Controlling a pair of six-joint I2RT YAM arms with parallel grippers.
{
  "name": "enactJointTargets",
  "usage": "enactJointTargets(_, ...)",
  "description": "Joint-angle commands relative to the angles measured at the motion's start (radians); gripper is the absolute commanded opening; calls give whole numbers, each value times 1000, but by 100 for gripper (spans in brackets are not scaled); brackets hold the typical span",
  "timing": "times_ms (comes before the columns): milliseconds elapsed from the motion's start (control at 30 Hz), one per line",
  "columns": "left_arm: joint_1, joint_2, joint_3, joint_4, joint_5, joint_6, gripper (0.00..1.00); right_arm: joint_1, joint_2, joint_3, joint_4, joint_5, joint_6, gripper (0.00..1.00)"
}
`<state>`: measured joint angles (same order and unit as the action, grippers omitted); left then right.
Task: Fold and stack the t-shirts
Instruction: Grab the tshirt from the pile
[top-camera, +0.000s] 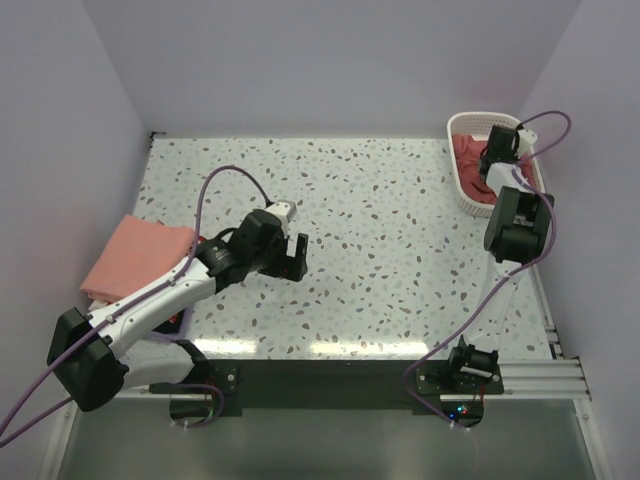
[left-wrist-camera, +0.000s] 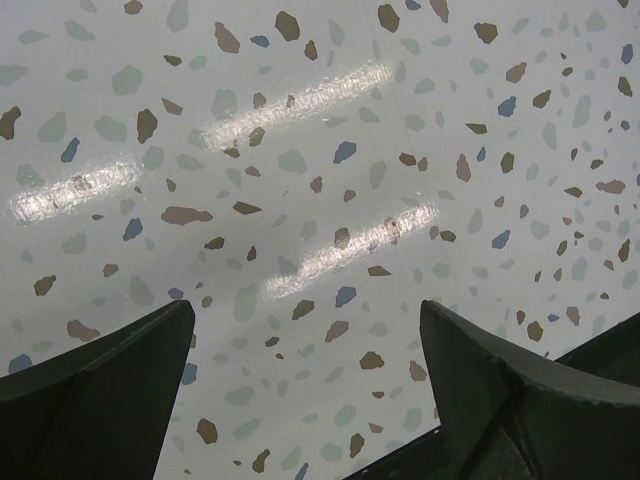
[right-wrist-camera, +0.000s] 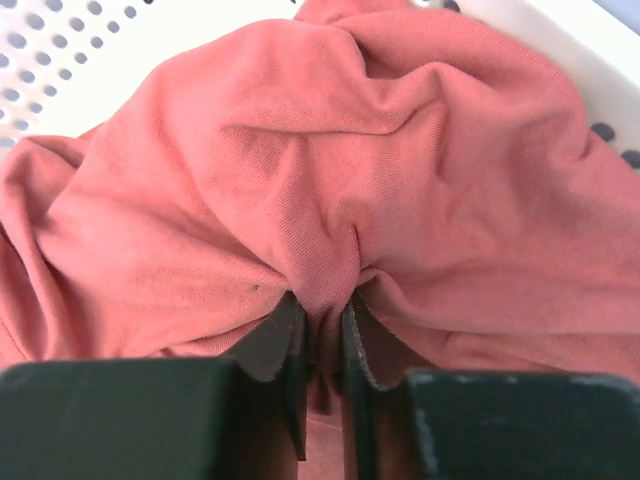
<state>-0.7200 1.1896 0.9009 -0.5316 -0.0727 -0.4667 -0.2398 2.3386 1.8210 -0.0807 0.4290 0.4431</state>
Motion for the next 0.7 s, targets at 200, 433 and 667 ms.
enactJointTargets(200, 11, -5, 0, 39, 24, 28, 100, -7, -143, -135, 209, 22, -27, 0)
enactJointTargets(433, 11, -12, -7, 42, 42, 26, 100, -3, -307, -267, 298, 31, -55, 0)
enactJointTargets(667, 13, -16, -5, 45, 47, 28, 100, 5, -453, -394, 335, 37, -75, 0)
